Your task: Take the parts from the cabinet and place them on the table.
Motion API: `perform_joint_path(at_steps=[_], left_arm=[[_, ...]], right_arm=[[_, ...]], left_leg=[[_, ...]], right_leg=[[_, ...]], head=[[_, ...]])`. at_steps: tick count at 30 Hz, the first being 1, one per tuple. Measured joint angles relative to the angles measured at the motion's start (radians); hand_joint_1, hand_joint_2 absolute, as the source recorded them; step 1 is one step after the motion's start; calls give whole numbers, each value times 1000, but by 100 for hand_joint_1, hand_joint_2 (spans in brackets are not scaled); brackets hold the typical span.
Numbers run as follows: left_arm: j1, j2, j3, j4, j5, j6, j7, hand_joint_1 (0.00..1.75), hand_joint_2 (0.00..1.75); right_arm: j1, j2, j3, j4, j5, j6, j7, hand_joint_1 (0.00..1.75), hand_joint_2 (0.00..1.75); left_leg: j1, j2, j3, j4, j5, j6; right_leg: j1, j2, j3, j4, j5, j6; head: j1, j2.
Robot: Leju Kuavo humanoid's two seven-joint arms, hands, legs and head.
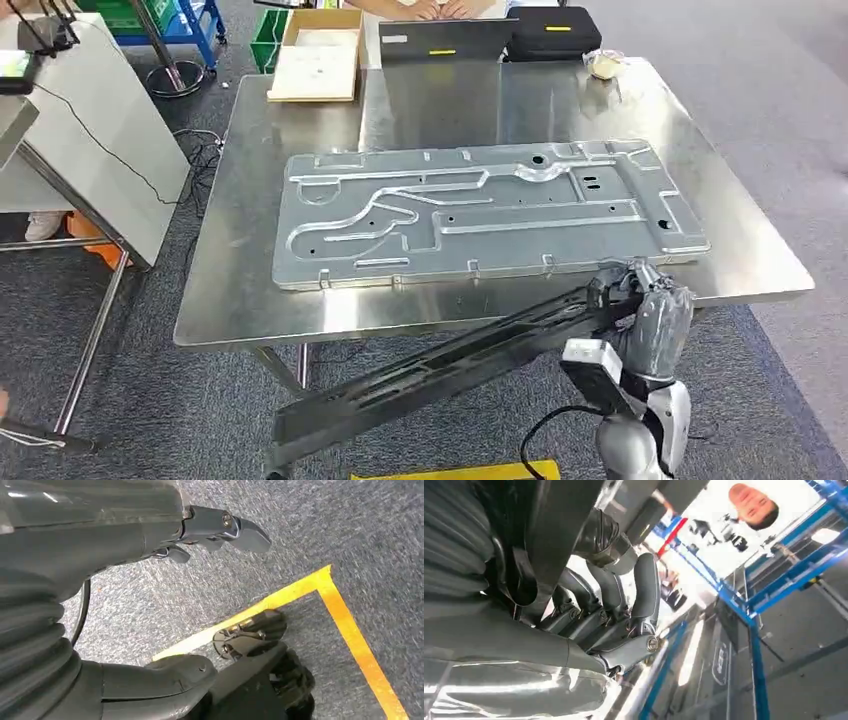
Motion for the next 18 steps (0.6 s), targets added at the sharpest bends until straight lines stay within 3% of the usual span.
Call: perform_joint_path(at_steps=[1,2,3,5,7,8,11,12,13,14,16,17,18], left_arm=[[-2,-2,0,0,-3,-1,3,0,175],[-5,-2,0,0,-7,-2,5,0,175],[-6,-2,0,0,-7,-2,7,0,175],[-5,-5,0,0,-9,-3,10,0,175],[-5,-5,0,0,-10,-3,12,0,175],[-6,-5,0,0,-10,-3,12,0,175],[-6,-5,0,0,-10,-5,13,0,175],[-4,-6,0,0,-10,-6,13,0,175],[-3,-6,0,0,-10,-6,14,0,175],[-3,-6,0,0,-10,-6,14,0,175],[-6,-6,0,0,-10,-6,14,0,175],[-7,-3,0,0,-10,-6,14,0,175],[-9,-3,0,0,-10,-6,14,0,175]], right_arm=[[-16,-11,-17,10,8,0,4,175,175],[-28,-21,-34,24,10,0,7,175,175],[-35,-29,-56,32,10,1,9,175,175],[-44,-45,-94,46,10,2,12,175,175],[-58,-58,-125,58,11,3,12,175,175],[-64,-63,-135,63,11,3,12,175,175],[-69,-65,-148,78,13,4,12,175,175],[-69,-68,-153,84,15,4,12,175,175],[-69,-70,-156,88,16,3,11,175,175],[-70,-70,-156,92,16,3,11,175,175],[-74,-71,-160,97,17,3,10,175,175],[-76,-71,-162,100,16,3,10,175,175],[-78,-71,-164,102,16,3,11,175,175]], left_leg=[[0,-1,0,6,-5,-4],[-8,-2,-4,11,-7,-11],[-7,-5,-6,11,-7,-15],[-7,-5,-5,8,-6,-23],[-5,-4,-7,17,-19,-35],[-5,-3,-24,59,-48,-39],[-2,-2,-139,299,-155,-48],[-2,-2,-163,345,-161,-47],[-2,-2,-163,336,-143,-45],[-3,-2,-139,279,-101,-38],[-13,-3,-45,80,1,-10],[-20,-2,-21,24,0,9],[-21,2,-14,10,0,10]], right_leg=[[-2,0,38,-86,16,-2],[7,1,41,-88,8,-5],[4,3,38,-87,10,-15],[8,2,36,-87,10,-23],[1,1,39,-96,15,-39],[0,1,40,-97,15,-45],[5,0,38,-95,13,-50],[7,0,38,-95,13,-51],[9,1,40,-95,12,-52],[12,2,42,-95,11,-53],[18,3,48,-96,9,-54],[15,2,48,-96,8,-53],[17,3,43,-95,9,-47]], head=[[0,0],[0,0],[-1,0],[0,0],[0,0],[-1,0],[0,0],[-1,0],[-1,0],[-1,0],[0,0],[0,0],[-1,0]])
